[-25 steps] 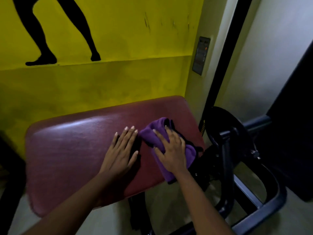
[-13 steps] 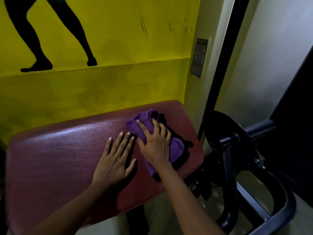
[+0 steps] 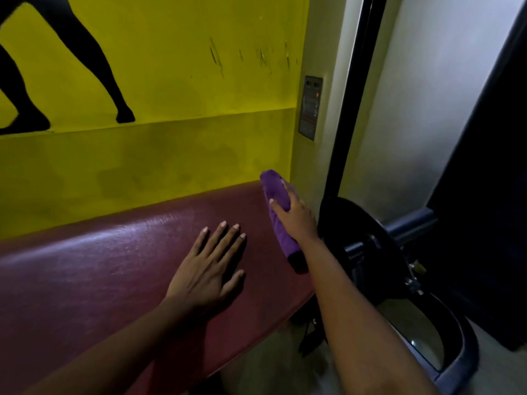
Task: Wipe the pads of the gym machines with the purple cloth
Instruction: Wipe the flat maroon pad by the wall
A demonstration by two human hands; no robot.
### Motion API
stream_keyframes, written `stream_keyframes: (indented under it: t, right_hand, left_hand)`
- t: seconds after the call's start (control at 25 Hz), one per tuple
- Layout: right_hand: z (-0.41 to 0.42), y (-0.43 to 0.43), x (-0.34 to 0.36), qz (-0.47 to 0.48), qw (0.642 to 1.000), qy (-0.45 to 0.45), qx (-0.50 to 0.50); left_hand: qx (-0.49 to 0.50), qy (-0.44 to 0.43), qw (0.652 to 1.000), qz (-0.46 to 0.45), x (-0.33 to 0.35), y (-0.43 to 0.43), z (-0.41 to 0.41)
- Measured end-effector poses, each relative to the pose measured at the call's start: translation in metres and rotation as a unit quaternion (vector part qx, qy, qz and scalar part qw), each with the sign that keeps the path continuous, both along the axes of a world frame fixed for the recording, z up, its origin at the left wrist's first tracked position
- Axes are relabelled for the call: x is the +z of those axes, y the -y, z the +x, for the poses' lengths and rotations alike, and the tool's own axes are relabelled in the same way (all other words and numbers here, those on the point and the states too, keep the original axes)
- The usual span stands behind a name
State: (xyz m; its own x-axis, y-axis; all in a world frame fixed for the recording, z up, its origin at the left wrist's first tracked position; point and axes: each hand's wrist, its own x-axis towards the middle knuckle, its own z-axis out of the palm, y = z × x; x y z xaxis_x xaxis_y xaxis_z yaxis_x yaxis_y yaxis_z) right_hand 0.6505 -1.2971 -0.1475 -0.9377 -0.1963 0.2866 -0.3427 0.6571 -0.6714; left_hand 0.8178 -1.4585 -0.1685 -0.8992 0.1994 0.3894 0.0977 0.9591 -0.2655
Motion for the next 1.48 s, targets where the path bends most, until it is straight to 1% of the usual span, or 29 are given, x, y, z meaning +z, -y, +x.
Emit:
stream_keyframes:
  t: [0.08,0.16,0.24,0.32,0.48,0.56,0.68,0.8,0.88,0.92,1.0,1.08,1.2,1.32,1.48]
  right_hand:
    - [0.003,-0.012,-0.006,-0.052,0.998,0.028,0.026]
    - [0.027,-0.033,-0.027,-0.066,0.997,0.037,0.019]
    - [0.063,-0.057,-0.055,-0.085,0.996,0.039,0.004]
    - [0.074,-0.065,-0.067,-0.105,0.994,0.041,0.003]
    - [0.023,-0.034,-0.025,-0.090,0.993,0.053,0.061]
    - [0.014,-0.025,-0.015,-0.123,0.988,0.053,0.076]
    - [0.036,-0.041,-0.035,-0.114,0.991,0.066,0.029]
    - [0.068,-0.051,-0.061,-0.190,0.976,0.090,-0.054]
    - [0.091,-0.046,-0.075,-0.249,0.952,0.105,-0.146]
    - [0.104,-0.040,-0.077,-0.281,0.934,0.117,-0.187]
    - [0.133,-0.025,-0.076,-0.352,0.896,0.133,-0.234]
    - [0.160,-0.005,-0.072,-0.394,0.865,0.161,-0.265]
    - [0.201,0.032,-0.080,-0.392,0.847,0.210,-0.291]
    - [0.236,0.069,-0.092,-0.407,0.839,0.211,-0.293]
    - [0.291,0.128,-0.108,-0.400,0.845,0.218,-0.281]
  left_hand:
    - [0.003,-0.012,1.000,0.007,-0.002,0.001,0.004]
    - [0.000,-0.027,1.000,0.011,-0.003,0.001,0.005]
    - [0.001,-0.022,1.000,0.002,-0.003,-0.001,0.003]
    - [0.004,-0.017,1.000,-0.006,-0.005,0.000,0.003]
    - [0.008,-0.011,1.000,-0.009,-0.004,-0.001,0.004]
    - [0.007,-0.011,1.000,-0.012,-0.004,-0.001,0.003]
    - [0.005,-0.006,1.000,-0.003,-0.003,-0.002,0.004]
    - [0.001,-0.002,1.000,0.001,-0.003,0.000,0.003]
    - [-0.006,-0.003,1.000,0.003,-0.005,0.003,0.002]
    - [-0.011,0.000,1.000,0.003,-0.004,0.003,0.002]
    - [-0.025,0.013,1.000,0.004,-0.002,0.005,0.004]
    - [-0.054,0.030,0.998,-0.016,-0.003,0.016,0.013]
    - [-0.101,0.053,0.992,-0.048,-0.006,0.049,0.051]
    - [-0.124,0.058,0.989,-0.052,-0.011,0.083,0.090]
    - [-0.140,0.069,0.986,-0.063,-0.013,0.118,0.125]
